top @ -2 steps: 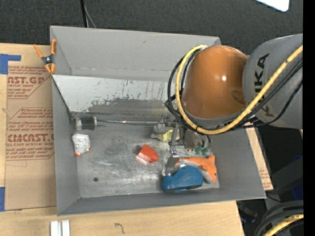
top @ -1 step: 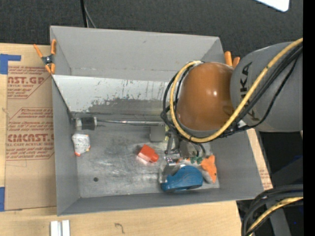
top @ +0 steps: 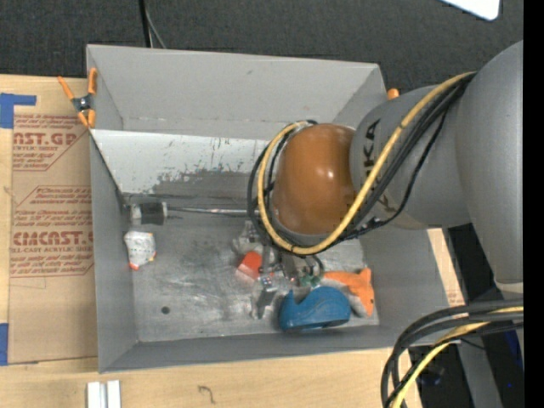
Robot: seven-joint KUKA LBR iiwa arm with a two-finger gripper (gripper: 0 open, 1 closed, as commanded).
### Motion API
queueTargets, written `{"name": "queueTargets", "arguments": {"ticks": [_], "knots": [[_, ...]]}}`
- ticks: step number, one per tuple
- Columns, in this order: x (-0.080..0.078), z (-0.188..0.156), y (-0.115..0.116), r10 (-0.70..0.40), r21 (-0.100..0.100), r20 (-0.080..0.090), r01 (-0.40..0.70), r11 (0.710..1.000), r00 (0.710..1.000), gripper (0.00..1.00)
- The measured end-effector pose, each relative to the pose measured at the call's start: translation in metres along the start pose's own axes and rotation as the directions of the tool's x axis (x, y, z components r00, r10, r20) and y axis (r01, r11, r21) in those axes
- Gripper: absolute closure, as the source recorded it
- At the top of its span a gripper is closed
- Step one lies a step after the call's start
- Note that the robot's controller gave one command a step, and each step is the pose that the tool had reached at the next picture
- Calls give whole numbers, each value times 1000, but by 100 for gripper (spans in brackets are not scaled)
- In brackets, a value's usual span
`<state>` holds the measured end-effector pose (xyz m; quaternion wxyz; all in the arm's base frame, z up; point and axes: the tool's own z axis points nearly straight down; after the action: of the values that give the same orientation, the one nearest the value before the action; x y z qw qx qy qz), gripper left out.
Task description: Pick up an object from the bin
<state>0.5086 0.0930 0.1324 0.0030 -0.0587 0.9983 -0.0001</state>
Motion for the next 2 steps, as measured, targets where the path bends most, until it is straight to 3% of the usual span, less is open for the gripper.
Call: {"name": "queueTargets", "arguments": {"ticks": [1,2], "knots": [[-11,27,-9,-21,-5,-16,20,1000,1000,0],[-26,24,-34,-103,0,1,103,995,995,0]]}}
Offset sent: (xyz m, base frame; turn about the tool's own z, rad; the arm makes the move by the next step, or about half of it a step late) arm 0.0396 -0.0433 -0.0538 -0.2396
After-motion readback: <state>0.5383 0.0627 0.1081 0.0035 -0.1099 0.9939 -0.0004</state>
